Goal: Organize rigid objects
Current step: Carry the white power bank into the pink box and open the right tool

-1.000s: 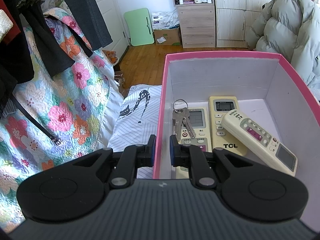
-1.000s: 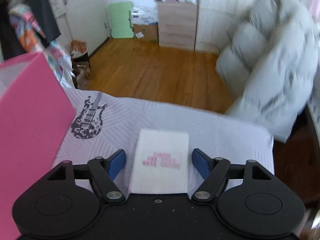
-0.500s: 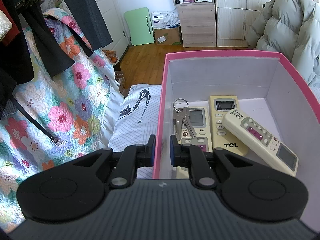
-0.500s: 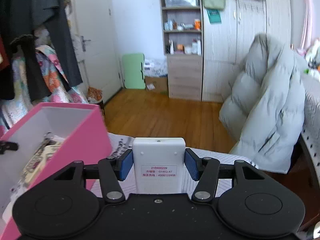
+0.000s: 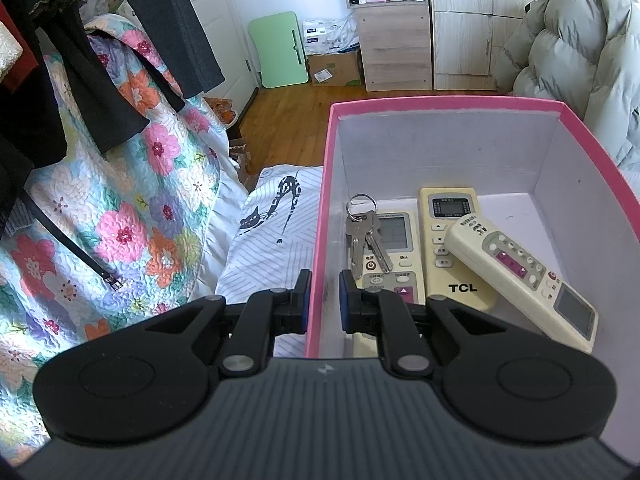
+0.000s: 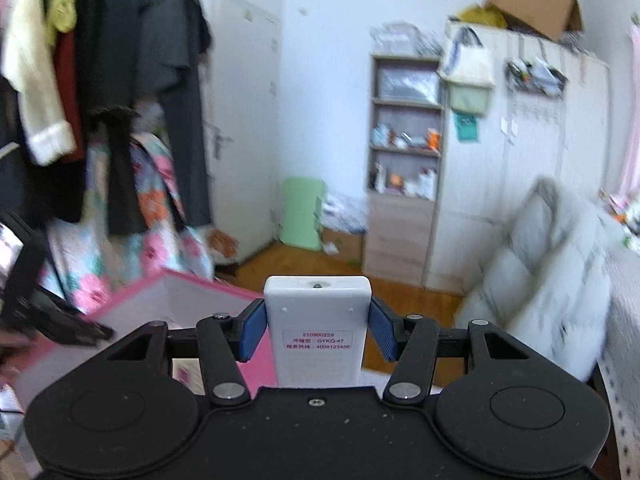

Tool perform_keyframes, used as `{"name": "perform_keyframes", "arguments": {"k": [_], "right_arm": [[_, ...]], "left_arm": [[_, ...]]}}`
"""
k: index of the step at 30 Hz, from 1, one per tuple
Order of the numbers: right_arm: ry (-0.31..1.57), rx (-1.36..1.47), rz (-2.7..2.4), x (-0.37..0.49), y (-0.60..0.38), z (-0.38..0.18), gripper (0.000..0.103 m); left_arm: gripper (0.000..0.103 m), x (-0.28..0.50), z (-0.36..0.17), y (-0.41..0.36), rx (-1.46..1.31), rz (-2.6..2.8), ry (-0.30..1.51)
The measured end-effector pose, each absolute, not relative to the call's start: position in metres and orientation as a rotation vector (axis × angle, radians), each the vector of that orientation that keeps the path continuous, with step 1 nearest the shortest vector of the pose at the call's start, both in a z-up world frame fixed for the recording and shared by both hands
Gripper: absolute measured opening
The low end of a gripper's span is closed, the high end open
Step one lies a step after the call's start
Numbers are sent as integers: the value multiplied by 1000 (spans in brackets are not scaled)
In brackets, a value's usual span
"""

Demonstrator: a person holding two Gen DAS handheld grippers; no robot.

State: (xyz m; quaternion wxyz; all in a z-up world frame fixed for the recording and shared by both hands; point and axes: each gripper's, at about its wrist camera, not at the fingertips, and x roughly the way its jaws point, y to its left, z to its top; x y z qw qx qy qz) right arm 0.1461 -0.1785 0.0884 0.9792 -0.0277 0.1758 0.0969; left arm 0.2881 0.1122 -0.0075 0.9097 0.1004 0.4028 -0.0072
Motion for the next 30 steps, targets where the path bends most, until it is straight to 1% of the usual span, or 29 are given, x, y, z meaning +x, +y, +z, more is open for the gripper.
{"name": "perform_keyframes", "arguments": {"k": [4,7,14,20,24,30], "right_arm": [[318,-56,308,157,-156,102,61],[328,-85,353,175,-134,100,61],[399,-210,400,216,-80,68,60],[488,-348,340,246,-50,39,60],[572,-370,326,244,-48,27,60],[629,-424,302,214,-50,23,60]], "left_arm": [[11,289,-8,111,218,6,833],[11,289,-8,108,228,6,831],[11,289,-8,107,220,6,828],[10,288,-7,109,203,2,819],[10,288,-7,111,195,-3,816],[10,287,-6,113,186,-9,808]]}}
